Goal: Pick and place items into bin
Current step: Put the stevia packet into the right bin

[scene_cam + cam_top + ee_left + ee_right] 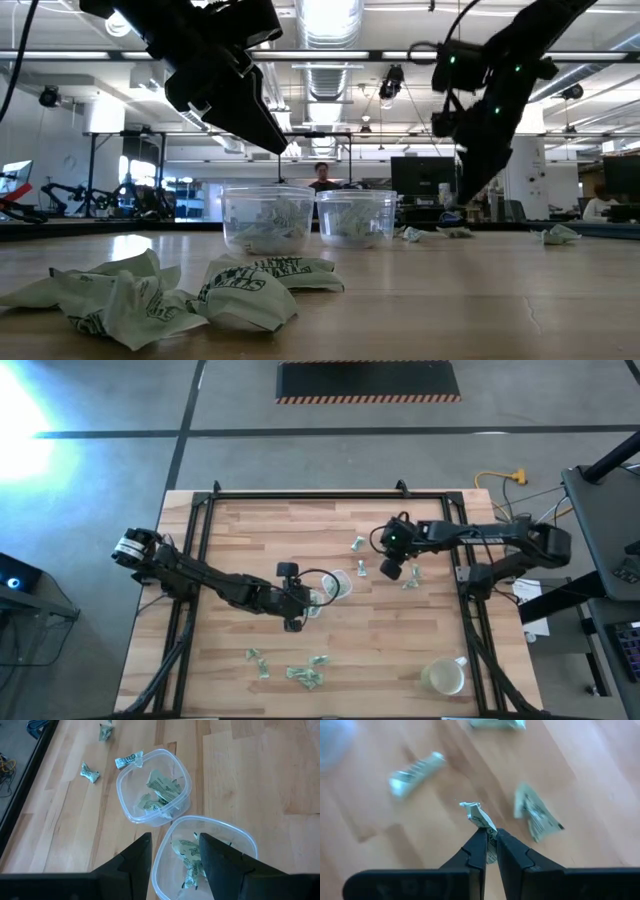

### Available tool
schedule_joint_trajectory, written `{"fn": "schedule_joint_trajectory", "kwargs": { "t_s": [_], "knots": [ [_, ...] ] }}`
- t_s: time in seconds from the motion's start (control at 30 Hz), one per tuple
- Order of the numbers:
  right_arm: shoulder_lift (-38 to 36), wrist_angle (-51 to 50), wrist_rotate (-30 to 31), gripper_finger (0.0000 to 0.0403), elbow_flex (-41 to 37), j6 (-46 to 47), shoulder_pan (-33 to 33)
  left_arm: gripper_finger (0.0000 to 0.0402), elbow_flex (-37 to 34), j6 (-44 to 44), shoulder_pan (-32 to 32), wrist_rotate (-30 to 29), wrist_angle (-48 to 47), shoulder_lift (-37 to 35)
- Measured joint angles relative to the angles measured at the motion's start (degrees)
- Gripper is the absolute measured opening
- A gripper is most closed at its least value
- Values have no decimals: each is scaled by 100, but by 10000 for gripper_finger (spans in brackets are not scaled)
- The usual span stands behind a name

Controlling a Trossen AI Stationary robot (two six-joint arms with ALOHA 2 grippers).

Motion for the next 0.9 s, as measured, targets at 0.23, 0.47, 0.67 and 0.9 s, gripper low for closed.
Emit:
{"fn": "schedule_joint_trajectory", "kwargs": {
  "t_s": [0.23,0.47,0.67,0.9],
  "knots": [
    [-764,72,20,28,0,-44,652,148,0,-1,0,-1,0,0],
    [-1193,399,20,28,-7,-304,1316,148,0,-1,0,-1,3,0],
    [-1162,862,8,28,-9,-569,1712,148,0,-1,0,-1,3,0],
    [-849,1728,-31,28,-9,-942,2012,148,0,-1,0,-1,1,0]
  ]
}}
